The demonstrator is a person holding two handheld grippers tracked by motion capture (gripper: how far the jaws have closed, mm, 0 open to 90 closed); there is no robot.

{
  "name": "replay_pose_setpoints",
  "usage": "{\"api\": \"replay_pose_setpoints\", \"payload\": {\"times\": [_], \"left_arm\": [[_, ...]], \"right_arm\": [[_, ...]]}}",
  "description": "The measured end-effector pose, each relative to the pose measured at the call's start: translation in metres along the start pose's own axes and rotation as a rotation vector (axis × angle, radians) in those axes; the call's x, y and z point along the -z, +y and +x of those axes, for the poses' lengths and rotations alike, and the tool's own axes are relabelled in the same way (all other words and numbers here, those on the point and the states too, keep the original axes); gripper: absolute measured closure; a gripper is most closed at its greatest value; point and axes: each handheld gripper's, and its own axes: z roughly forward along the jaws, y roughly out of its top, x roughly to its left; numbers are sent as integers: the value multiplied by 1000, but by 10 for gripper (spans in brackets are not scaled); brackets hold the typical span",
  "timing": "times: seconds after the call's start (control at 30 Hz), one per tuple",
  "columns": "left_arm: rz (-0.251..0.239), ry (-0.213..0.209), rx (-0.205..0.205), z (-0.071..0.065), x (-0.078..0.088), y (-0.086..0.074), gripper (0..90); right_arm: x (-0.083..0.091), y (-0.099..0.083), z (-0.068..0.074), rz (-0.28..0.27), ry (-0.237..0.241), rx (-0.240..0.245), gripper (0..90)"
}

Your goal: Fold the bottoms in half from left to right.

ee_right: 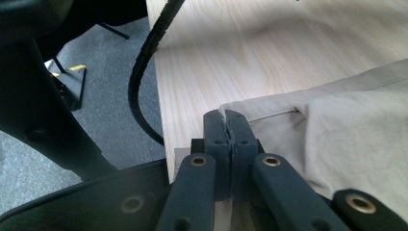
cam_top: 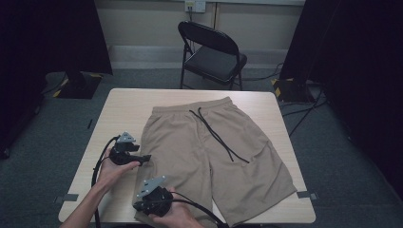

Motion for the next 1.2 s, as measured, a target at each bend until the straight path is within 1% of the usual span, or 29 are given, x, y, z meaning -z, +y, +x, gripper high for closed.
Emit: {"api": "replay_pose_setpoints", "payload": {"times": [0.1, 0.13, 0.27, 0.33, 0.37, 0.4, 0.43, 0.5, 0.53, 0.57, 0.6, 0.63, 0.7, 0.73, 0.8, 0.87, 0.93, 0.97, 1.03, 1.07, 1.1, 1.13, 1.17, 1.2], "left_arm": [[-14, 7, 34, 7, 0, -1, 286], [-10, 8, 42, 9, -1, -1, 289], [11, 13, 48, 11, -3, -3, 306], [24, 21, 42, 10, -5, -3, 316], [42, 36, 33, 8, -8, -3, 324], [51, 39, 32, 7, -10, -3, 329], [50, 45, 18, 6, -11, -2, 321], [48, 41, 5, 3, -14, 0, 325], [45, 52, -11, 1, -16, 0, 322], [46, 56, -18, 0, -17, 0, 321], [46, 56, -19, 0, -17, 0, 319], [42, 51, -11, 1, -17, 0, 318], [42, 44, -7, 3, -16, 0, 320], [37, 41, 5, 4, -15, -1, 320], [34, 37, 17, 6, -14, -1, 319], [25, 23, 41, 9, -14, -2, 310], [31, 25, 36, 10, -12, -3, 310], [25, 27, 51, 12, -11, -3, 310], [13, 35, 62, 14, -9, -2, 304], [0, 39, 70, 16, -7, -2, 302], [-24, 43, 87, 17, -6, -1, 298], [-38, 43, 102, 19, -4, 0, 298], [-49, 36, 109, 20, -4, 1, 300], [-23, 30, 97, 21, -3, 5, 308]], "right_arm": [[4, 1, -3, -18, -3, -15, 893], [6, 2, -5, -29, -7, -27, 892], [21, 7, -17, -70, -31, -46, 892], [29, 9, -21, -78, -52, -39, 892], [34, 9, -24, -81, -64, -39, 892], [39, 9, -27, -80, -80, -40, 892], [41, 8, -30, -81, -89, -42, 892], [48, 4, -37, -80, -117, -50, 892], [50, 2, -40, -82, -129, -58, 892], [54, -2, -46, -86, -144, -71, 892], [56, -5, -50, -86, -160, -81, 892], [57, -8, -54, -81, -176, -84, 892], [57, -17, -65, -62, -207, -104, 892], [57, -22, -70, -52, -223, -118, 891], [56, -30, -79, -34, -248, -144, 891], [54, -35, -83, -10, -274, -146, 892], [52, -40, -84, -9, -271, -160, 891], [52, -40, -84, -13, -270, -161, 891], [51, -40, -81, -13, -270, -152, 892], [51, -40, -79, -11, -265, -148, 892], [50, -41, -76, -9, -258, -139, 892], [49, -41, -73, -8, -249, -135, 892], [49, -41, -70, -11, -241, -131, 892], [48, -42, -68, -12, -234, -132, 892]]}}
